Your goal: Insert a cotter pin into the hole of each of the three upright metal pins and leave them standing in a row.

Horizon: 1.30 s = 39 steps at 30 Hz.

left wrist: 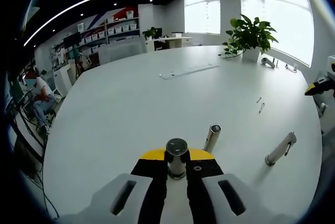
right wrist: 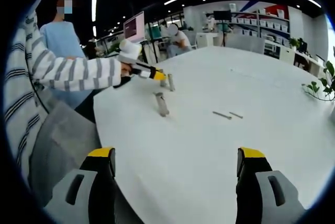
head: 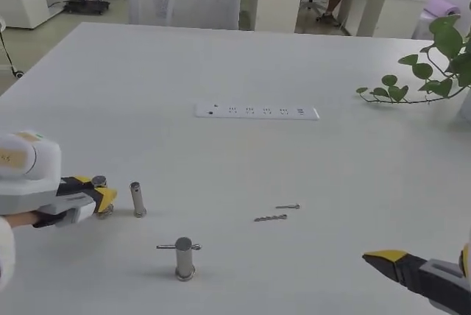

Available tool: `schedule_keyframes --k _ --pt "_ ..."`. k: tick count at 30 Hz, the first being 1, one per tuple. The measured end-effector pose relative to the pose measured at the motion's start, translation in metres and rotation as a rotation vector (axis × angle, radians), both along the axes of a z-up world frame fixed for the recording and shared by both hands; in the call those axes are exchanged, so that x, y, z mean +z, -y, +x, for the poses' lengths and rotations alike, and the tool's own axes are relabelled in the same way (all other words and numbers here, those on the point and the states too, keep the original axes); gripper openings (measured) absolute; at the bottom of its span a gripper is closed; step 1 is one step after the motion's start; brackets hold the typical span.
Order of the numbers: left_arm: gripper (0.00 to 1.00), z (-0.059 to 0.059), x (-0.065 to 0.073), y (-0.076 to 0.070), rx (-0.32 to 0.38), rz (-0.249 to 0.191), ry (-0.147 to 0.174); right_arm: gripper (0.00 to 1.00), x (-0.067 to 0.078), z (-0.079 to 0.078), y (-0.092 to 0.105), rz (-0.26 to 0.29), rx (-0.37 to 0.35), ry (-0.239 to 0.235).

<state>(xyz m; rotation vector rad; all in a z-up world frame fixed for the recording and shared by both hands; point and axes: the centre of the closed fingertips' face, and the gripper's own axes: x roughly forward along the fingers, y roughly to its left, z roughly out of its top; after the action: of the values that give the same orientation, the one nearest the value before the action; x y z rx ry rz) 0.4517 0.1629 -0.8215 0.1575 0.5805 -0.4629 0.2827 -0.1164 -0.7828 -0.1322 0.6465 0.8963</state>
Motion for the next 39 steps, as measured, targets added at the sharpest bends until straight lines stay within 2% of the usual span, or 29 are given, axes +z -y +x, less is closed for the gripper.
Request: schedule_keyframes --k 2,3,13,22,29,35,39 --pt "0.11 -0.002 0.003 -0.001 0.004 -0.004 -0.002 0.97 0.000 0.000 0.000 0.001 0.002 0.001" --pt "0.11 -0.005 0.004 -0.002 0.021 -0.021 -0.015 0.97 0.001 0.000 -0.001 0.002 0.003 0.002" --pt "0.10 -0.026 0.018 -0.003 0.016 -0.009 -0.003 0.97 0.001 -0.005 -0.005 0.006 0.029 0.005" --pt "0.11 -0.045 0.033 0.004 -0.007 0.006 0.002 0.97 0.002 -0.007 -0.006 0.010 0.038 0.013" --pt "0.11 -0.061 0.036 0.015 -0.031 0.002 -0.010 0.97 0.002 -0.009 -0.006 0.017 0.041 0.013" --pt "0.11 -0.074 0.041 0.024 -0.051 0.007 -0.007 0.97 0.002 -0.009 -0.005 0.021 0.040 0.016" --pt "0.11 -0.087 0.044 0.033 -0.070 -0.005 -0.006 0.97 0.002 -0.009 -0.003 0.019 0.035 0.017"
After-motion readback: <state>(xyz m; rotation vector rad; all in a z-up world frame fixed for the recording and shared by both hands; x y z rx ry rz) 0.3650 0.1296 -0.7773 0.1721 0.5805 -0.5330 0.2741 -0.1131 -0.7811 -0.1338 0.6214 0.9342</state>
